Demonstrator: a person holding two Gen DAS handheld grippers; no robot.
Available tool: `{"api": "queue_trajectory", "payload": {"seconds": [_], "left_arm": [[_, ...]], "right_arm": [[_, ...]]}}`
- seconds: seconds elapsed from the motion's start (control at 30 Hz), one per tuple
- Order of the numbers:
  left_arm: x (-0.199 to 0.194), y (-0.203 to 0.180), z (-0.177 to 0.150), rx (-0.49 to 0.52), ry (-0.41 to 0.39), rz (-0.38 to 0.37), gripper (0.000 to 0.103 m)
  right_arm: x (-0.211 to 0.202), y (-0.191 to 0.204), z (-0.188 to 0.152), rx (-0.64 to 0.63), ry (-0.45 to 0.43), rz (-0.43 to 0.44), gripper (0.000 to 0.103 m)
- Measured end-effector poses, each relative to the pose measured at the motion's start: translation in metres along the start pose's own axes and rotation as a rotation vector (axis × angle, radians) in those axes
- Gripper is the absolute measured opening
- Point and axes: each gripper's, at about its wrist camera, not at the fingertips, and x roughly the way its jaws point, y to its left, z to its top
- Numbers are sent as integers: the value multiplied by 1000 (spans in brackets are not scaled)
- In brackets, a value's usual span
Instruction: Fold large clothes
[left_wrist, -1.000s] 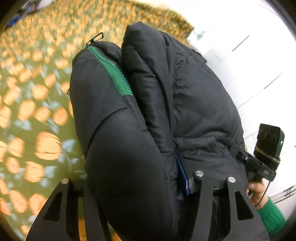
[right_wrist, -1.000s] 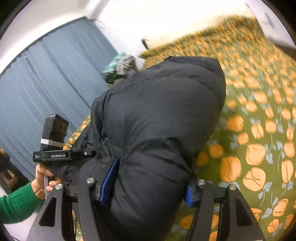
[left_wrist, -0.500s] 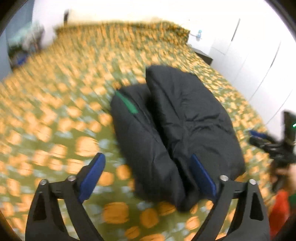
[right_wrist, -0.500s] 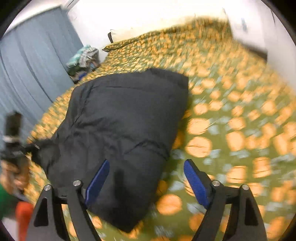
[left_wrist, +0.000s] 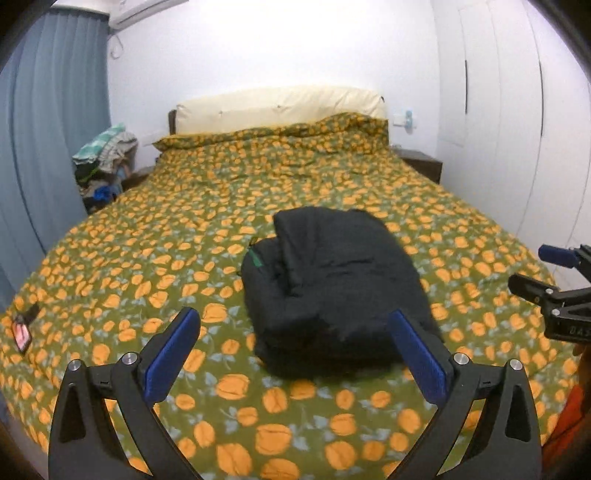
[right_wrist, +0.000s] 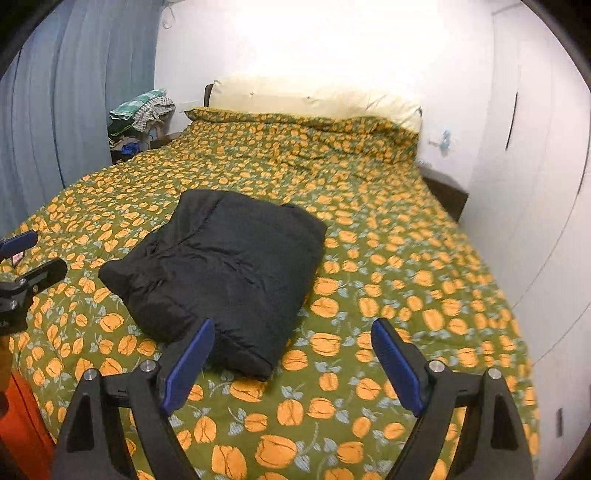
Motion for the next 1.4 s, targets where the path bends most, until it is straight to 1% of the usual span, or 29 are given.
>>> {"api": "queue_trajectory", "payload": {"seconds": [0.1,0.2,0.27,0.33,0.37,0.53,0.67,0.83,0.93,1.07,1.17,1.3,1.4], "left_arm": [[-13,-12,1,17,-23,30,103],[-21,-18,2,10,-12,24,103],[-23,-19,2,-6,1,20,103],[-26,-20,2,-21,7,33,103],[-26,-20,1,-27,8,40,103],[-39,-21,3,-57,2,58,103],[-50,-22,5,-79,4,59,103],[-58,-26,6,-71,13,71,103],[-61,-27,5,-77,27,66,103],[-63,-26,3,-103,47,39,103],[-65,-27,1,-104,49,65,103],[-68,-31,-1,-76,55,99,103],[-70,-33,0,-73,66,106,103]], "right_arm": [[-20,1,0,-1,-44,-19,89],[-36,-2,-2,16,-80,-8,89],[-40,-1,-3,26,-61,-1,89],[-40,0,-7,28,-28,-42,89],[-42,1,-9,28,-32,-46,89],[-57,-2,-18,52,-46,-2,89],[-61,-3,-23,57,-27,-19,89],[-70,0,-28,59,-19,7,89],[-75,5,-28,47,-14,15,89],[-80,10,-28,42,-3,32,89],[-84,14,-31,44,8,34,89],[-91,19,-36,46,19,46,89],[-94,22,-39,45,21,59,89]]}}
